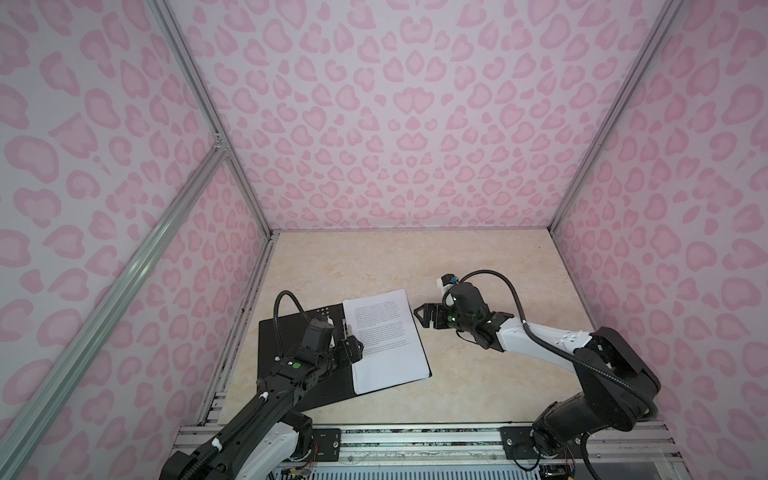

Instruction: Put the files into the folder

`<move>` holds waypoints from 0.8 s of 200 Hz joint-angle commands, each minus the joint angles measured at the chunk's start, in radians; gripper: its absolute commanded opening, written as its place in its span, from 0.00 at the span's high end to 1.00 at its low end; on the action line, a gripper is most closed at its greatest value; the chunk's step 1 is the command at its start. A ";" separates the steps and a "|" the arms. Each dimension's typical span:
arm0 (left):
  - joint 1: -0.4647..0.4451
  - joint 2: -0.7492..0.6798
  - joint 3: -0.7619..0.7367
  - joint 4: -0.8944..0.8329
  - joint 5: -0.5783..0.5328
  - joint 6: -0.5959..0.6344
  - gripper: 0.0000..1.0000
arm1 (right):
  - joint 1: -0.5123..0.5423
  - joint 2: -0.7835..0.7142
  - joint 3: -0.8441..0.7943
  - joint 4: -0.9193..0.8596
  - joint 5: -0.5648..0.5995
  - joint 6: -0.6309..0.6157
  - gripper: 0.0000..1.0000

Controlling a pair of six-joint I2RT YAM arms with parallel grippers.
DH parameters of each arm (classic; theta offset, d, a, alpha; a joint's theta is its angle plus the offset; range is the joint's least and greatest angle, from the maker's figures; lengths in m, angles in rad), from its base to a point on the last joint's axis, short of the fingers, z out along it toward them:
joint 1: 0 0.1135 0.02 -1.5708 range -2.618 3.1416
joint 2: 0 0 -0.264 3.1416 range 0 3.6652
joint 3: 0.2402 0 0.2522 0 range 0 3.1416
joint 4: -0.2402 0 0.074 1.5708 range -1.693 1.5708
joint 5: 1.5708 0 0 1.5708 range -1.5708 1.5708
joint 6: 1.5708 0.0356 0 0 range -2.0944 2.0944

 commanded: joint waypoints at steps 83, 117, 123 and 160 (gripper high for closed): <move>-0.070 0.280 0.050 0.271 0.079 0.026 0.03 | -0.120 -0.324 -0.221 -0.083 -0.063 0.011 0.03; -0.187 0.410 0.149 0.304 0.035 0.017 0.03 | -0.177 -0.413 -0.250 -0.126 -0.019 0.025 0.03; -0.209 0.436 0.173 0.310 0.025 0.014 0.03 | -0.185 -0.431 -0.258 -0.125 -0.011 0.025 0.03; -0.304 0.638 0.345 0.349 0.008 -0.013 0.03 | -0.212 -0.473 -0.262 -0.122 -0.026 0.019 0.04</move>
